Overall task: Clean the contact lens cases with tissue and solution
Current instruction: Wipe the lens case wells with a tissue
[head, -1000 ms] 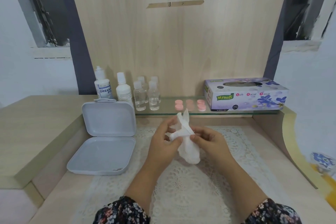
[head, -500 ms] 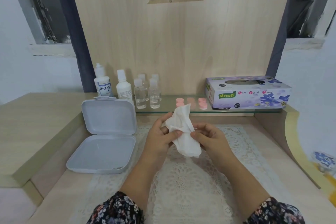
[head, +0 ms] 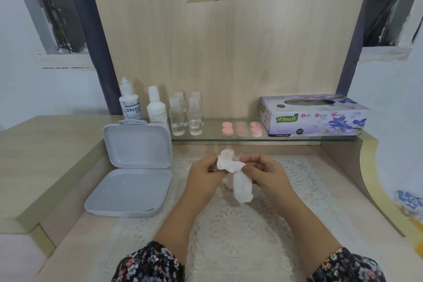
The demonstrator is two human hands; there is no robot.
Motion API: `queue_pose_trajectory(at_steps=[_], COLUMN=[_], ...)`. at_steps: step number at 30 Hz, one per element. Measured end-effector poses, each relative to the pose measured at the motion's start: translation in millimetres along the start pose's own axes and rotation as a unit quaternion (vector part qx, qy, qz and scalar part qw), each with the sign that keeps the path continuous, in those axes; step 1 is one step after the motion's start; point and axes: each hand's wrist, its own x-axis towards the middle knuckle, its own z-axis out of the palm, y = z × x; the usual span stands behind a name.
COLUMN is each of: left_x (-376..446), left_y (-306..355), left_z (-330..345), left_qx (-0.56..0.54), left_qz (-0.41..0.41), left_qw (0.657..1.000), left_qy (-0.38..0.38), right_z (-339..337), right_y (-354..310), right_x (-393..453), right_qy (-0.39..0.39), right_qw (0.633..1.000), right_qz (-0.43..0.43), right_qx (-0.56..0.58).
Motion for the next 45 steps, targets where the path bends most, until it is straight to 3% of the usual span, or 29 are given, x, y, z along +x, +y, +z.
queue_pose_trajectory(at_steps=[7,10,15,21,31,35,40,43,45], left_x=[6.0,8.2,1.0,0.3,1.1,5.0,12.6,15.3,17.2], left_y=[-3.8,-8.3,-11.9,-20.8,-19.8,-23.9,-22.4,-17.2,-18.7], left_z=[-14.6,-15.3,-4.5,3.0,13.9,12.9,11.8,0.8,-6.6], left_qx=[0.018,0.071,0.197,0.312,0.468,0.436,0.352,0.227,0.261], left_qz=[-0.040,-0.027,0.053,0.036,0.037,0.035,-0.046,-0.075,-0.040], left_qw=[0.988,0.983,0.977,0.943,0.875,0.892,0.930,0.971,0.964], left_qy=[0.148,0.167,0.054,-0.111,-0.117,-0.114,-0.095,-0.001,0.034], right_z=[-16.3,-23.0,-18.0,-17.2,-15.7,-14.6,-13.9,-14.4,-14.0], right_y=[2.7,4.1,2.2,5.5,8.6,9.9,10.8,10.5,9.7], right_x=[6.6,4.3,-1.8,0.5,2.6,2.6,3.4,4.3,4.2], right_qy=[0.073,0.034,-0.058,-0.063,-0.055,-0.045,-0.035,-0.033,-0.034], right_qw=[0.988,0.971,0.912,0.898,0.889,0.889,0.888,0.894,0.895], right_qz=[0.001,0.020,0.010,-0.004,-0.012,-0.014,-0.005,0.008,0.016], right_qx=[-0.133,-0.236,-0.405,-0.435,-0.454,-0.455,-0.458,-0.446,-0.444])
